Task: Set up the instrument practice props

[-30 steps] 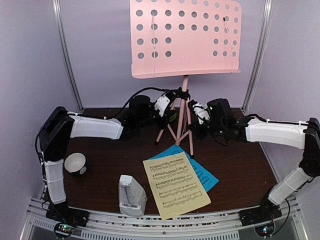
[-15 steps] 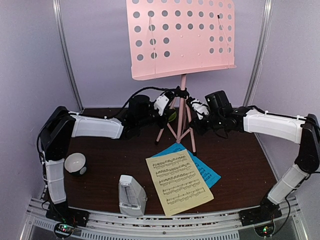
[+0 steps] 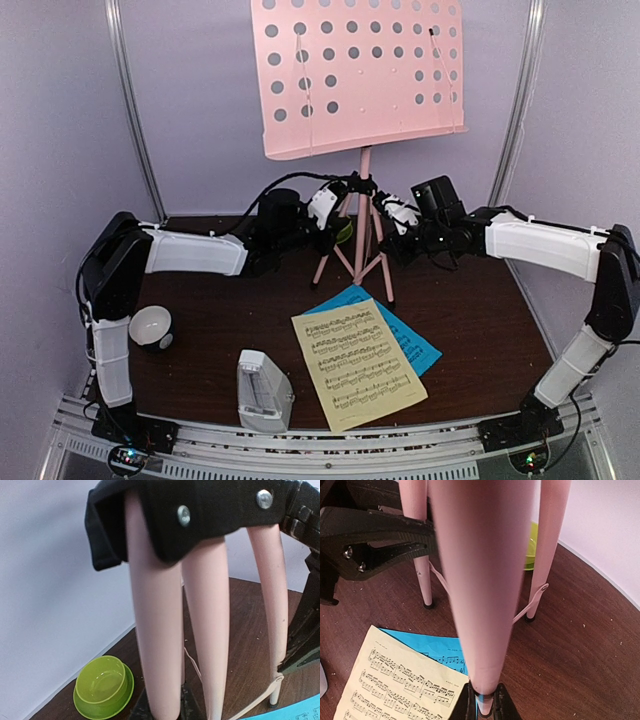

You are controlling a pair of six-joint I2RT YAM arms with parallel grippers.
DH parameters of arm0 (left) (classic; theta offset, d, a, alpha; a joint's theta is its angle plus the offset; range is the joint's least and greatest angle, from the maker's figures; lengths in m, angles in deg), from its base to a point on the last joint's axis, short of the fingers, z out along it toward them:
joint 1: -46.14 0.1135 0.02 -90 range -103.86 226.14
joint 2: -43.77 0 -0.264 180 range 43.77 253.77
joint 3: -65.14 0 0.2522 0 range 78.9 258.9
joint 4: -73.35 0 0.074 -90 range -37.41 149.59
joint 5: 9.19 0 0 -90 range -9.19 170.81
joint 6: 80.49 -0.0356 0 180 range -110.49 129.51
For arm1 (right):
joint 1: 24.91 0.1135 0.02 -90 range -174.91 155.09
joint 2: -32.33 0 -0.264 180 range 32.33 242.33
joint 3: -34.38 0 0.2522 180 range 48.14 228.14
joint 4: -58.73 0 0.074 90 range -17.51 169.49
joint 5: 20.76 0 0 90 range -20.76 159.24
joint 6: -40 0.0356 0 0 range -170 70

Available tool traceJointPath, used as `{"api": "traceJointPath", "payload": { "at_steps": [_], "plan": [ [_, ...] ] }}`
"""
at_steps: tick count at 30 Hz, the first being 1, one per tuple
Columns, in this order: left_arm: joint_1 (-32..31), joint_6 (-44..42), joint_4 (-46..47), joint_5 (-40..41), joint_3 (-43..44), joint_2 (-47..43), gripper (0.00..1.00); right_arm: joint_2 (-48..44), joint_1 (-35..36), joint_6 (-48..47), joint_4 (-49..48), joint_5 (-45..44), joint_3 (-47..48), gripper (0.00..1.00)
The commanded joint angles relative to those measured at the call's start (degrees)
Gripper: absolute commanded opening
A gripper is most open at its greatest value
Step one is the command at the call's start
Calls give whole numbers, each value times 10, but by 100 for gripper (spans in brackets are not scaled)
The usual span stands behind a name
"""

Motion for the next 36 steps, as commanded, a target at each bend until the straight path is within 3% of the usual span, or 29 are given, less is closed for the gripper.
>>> {"api": "traceJointPath", "payload": {
  "at_steps": [1, 9, 11, 20, 29, 32, 36],
  "plan": [
    [44, -54, -68, 61, 5, 17, 0, -30, -58, -11, -67, -73, 17, 0],
    [28, -8, -123, 53, 27, 20, 0, -31, -61, -21, -101, -5, -22, 0],
    [27, -1, -137, 53, 29, 20, 0, -31, -62, -19, -109, 5, -29, 4],
    [24, 4, -162, 40, 28, 13, 11, -51, -67, -3, -167, 42, -93, 50],
    [23, 3, -188, 25, 23, 5, 16, -57, -69, 3, -208, 116, -164, 70],
    [23, 2, -188, 22, 19, 1, 18, -49, -67, 11, -229, 132, -184, 82],
    [23, -5, -187, 17, 15, 0, 22, -27, -65, 12, -256, 145, -196, 82]
  ]
}}
